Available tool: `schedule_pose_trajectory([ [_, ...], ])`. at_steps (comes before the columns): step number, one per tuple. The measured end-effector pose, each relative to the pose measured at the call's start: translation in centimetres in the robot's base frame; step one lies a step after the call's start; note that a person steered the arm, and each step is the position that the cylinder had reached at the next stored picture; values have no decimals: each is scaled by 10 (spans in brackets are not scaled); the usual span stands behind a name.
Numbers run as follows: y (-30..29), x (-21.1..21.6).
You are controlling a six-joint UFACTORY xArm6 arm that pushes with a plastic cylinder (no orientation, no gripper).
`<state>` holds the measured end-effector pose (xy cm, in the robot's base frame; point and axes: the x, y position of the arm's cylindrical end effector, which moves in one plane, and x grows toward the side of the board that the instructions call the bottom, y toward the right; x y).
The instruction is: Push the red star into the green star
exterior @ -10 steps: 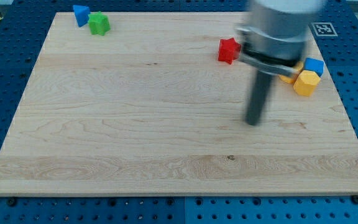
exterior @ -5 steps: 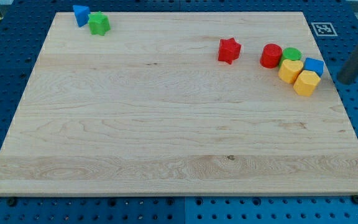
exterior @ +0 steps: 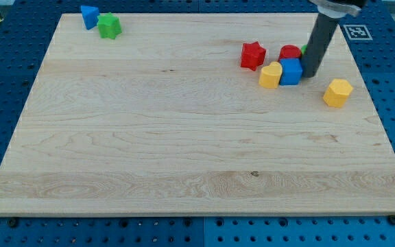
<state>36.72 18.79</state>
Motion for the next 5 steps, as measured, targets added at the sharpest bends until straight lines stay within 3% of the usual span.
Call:
schedule_pose_trajectory([
  [5,-151,-48],
])
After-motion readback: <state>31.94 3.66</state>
